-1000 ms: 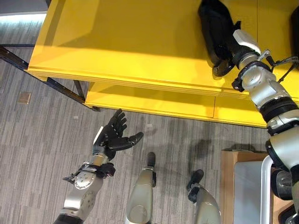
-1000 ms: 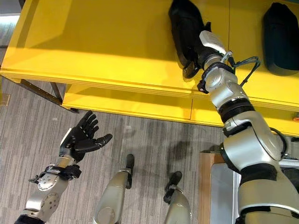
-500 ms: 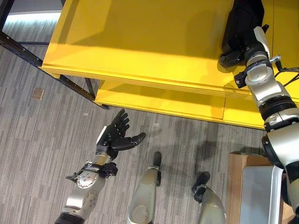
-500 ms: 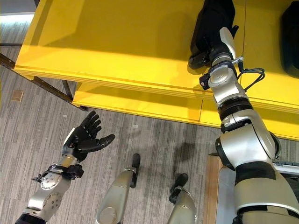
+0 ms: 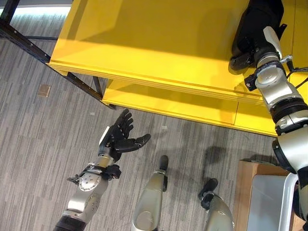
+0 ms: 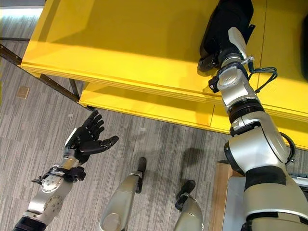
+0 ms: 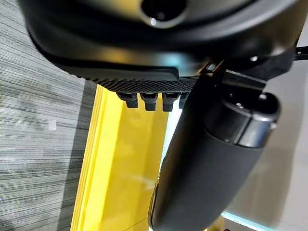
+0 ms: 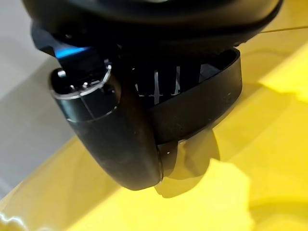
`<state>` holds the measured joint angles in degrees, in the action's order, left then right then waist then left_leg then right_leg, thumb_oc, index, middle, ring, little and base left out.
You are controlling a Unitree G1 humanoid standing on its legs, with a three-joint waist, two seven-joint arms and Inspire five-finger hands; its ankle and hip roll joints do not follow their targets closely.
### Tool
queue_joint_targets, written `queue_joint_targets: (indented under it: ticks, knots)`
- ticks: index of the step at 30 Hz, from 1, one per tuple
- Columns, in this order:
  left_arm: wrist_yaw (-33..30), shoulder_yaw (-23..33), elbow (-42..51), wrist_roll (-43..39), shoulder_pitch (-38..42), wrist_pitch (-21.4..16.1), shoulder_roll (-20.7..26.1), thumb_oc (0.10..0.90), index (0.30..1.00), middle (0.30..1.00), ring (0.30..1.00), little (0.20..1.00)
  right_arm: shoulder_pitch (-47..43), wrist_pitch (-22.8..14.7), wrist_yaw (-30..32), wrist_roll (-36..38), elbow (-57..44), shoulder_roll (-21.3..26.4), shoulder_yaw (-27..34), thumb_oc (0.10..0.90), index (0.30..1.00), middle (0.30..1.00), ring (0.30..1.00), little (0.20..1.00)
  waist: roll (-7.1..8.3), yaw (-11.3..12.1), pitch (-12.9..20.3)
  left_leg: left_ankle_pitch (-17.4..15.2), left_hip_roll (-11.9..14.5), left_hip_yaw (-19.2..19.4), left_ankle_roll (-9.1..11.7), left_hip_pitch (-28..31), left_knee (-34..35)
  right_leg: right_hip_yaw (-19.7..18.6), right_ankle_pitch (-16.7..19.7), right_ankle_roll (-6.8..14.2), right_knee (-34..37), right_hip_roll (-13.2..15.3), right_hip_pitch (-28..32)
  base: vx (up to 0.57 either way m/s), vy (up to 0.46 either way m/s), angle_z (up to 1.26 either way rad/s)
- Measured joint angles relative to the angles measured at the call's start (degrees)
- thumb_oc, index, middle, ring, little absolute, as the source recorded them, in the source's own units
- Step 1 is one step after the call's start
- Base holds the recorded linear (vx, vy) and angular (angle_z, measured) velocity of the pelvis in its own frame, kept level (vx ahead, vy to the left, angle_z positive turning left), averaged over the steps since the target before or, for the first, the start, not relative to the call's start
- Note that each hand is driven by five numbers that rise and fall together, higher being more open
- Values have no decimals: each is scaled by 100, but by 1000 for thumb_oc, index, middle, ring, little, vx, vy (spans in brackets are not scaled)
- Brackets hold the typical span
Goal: Move parts from the plastic box to the shelf.
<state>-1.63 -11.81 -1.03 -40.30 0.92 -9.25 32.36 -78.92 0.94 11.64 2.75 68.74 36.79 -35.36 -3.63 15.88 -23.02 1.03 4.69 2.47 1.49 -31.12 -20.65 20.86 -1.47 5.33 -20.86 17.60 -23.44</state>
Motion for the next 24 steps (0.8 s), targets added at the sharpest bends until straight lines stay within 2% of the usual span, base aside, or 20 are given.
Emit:
queue_joint_targets:
  ticks: [5,9,23,24]
  knots:
    - [-22,-16,0,-3,-5,0,1,900,1000,1000,1000,1000,-89,-19,-58,-402,24,26,-235,400,300,300,300,300,0,5,0,2,-3,-7,-3,-5,-2,8,1,2,-4,2,1,0,0,0]
    - [-19,-20,0,-4,-5,-2,1,900,1000,1000,1000,1000,-258,-36,-160,-834,24,69,-689,400,300,300,300,300,1,1,0,4,-2,-12,-5,-7,-1,12,1,3,-4,3,2,0,0,0]
    - [-22,-19,0,-4,-49,-17,1,900,1000,1000,1000,1000,-273,-92,-172,-1170,34,71,-709,400,300,300,300,300,1,1,0,4,-2,-19,-5,-16,-4,18,1,9,-9,2,-4,0,0,0]
    - [-22,-19,0,-4,-49,-35,1,900,1000,1000,1000,1000,-274,-107,-171,-1169,47,71,-701,600,580,580,580,580,2,1,0,5,-2,-20,-5,-22,-5,19,1,9,-8,2,-7,0,0,0]
